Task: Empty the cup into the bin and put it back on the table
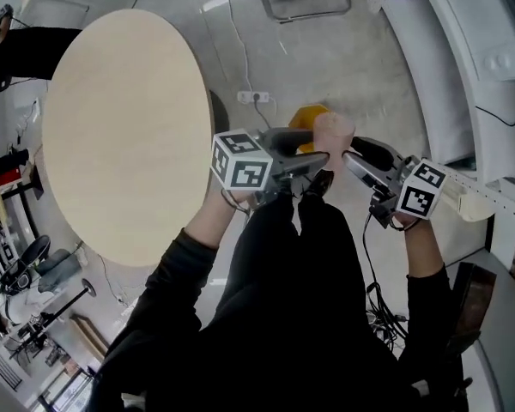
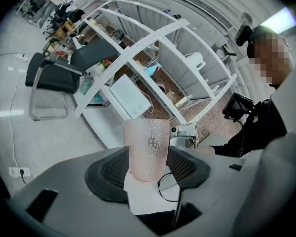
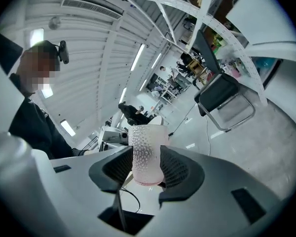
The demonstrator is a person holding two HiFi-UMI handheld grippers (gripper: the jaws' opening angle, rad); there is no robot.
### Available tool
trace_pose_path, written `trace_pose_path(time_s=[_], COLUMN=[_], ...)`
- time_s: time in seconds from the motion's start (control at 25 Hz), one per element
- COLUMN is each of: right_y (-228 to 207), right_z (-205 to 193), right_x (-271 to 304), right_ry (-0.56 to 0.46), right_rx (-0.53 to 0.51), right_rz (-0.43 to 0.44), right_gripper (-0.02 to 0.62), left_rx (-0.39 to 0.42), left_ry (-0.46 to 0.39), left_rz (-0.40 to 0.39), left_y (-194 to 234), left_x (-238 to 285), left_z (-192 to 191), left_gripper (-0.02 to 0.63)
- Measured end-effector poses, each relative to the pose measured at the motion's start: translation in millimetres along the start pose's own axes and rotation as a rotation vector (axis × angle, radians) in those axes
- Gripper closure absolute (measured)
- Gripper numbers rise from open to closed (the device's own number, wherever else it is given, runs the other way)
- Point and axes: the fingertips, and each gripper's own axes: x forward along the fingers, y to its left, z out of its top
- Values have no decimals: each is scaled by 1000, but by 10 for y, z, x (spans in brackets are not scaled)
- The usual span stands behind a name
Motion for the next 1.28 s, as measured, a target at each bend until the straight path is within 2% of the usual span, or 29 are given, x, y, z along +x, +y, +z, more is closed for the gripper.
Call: trace_pose_path(time_s=[0.16, 0.32, 0.52, 0.72, 1.0, 1.28], right_y=[330, 649, 1196, 1692, 2553, 3400], right_z=[226, 419, 454, 270, -308, -1150], right_x=[-45, -7, 214, 831, 1768, 2716], right_ry=[29, 32, 72, 188, 344, 496], right_rx=[-139, -258, -360, -467, -515, -614], right_rz=[37, 98, 226, 377, 525, 611], right_gripper=[416, 415, 414, 414, 416, 416], left_rx=[140, 257, 369, 362, 315, 307], left_ry=[-17, -69, -91, -179, -306, -336], left_rz=[44, 103, 224, 374, 516, 684], left_y=[-310, -554, -804, -788, -849, -858], left_x=[-133, -330, -776, -1481, -2709, -3999], left_z=[206, 374, 255, 30, -491, -1211], left_gripper=[347, 347, 347, 348, 348, 348])
